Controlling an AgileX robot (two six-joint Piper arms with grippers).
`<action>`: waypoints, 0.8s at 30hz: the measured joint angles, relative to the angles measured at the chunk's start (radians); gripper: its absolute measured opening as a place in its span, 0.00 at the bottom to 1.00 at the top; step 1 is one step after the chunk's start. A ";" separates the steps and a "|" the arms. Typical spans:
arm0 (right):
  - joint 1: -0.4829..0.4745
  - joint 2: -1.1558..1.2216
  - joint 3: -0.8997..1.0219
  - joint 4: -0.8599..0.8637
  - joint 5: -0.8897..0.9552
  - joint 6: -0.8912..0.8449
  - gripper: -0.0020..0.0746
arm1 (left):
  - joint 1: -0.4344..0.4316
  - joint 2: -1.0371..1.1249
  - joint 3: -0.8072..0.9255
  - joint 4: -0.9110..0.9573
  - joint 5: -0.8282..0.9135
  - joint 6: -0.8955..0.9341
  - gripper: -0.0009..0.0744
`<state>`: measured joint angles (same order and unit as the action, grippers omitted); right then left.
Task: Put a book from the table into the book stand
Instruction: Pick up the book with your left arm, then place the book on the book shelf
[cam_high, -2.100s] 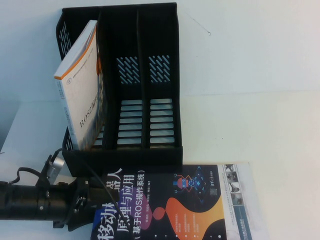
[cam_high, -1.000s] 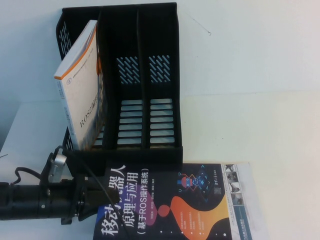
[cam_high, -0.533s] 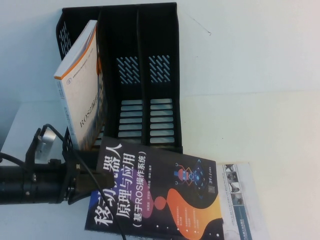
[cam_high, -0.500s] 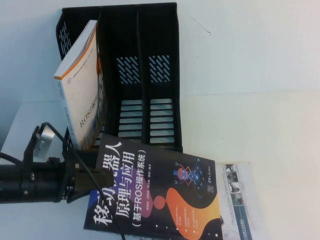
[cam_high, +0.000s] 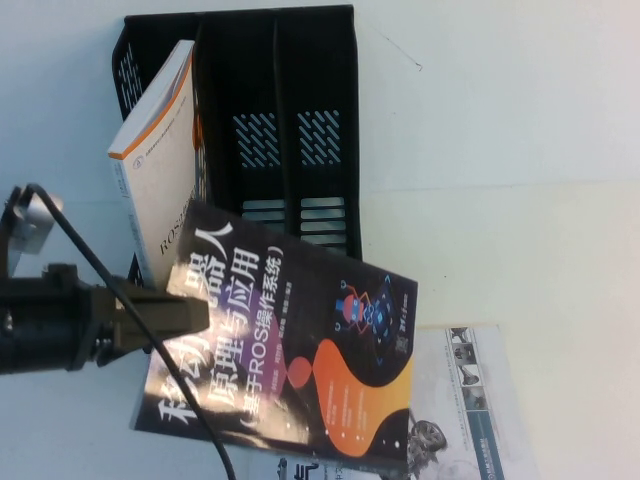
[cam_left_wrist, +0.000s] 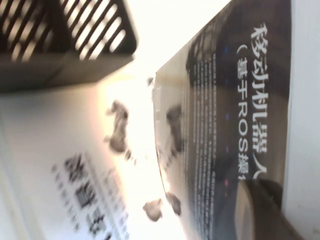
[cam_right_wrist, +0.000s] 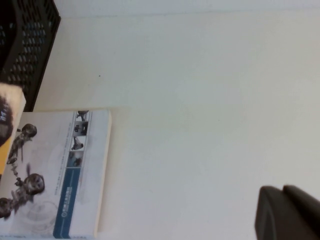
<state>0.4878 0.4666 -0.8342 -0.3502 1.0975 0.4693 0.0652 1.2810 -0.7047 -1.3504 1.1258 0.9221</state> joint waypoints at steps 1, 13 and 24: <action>0.000 0.000 0.000 0.000 0.000 0.000 0.03 | 0.000 -0.014 -0.025 0.010 0.002 -0.017 0.16; 0.000 0.000 0.000 -0.002 -0.002 0.001 0.03 | 0.000 -0.062 -0.555 0.294 0.070 -0.375 0.16; 0.000 0.000 0.000 -0.002 -0.008 0.011 0.03 | 0.000 0.103 -0.909 0.464 0.094 -0.578 0.16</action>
<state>0.4878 0.4666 -0.8342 -0.3517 1.0891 0.4800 0.0652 1.3844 -1.6141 -0.8867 1.2202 0.3445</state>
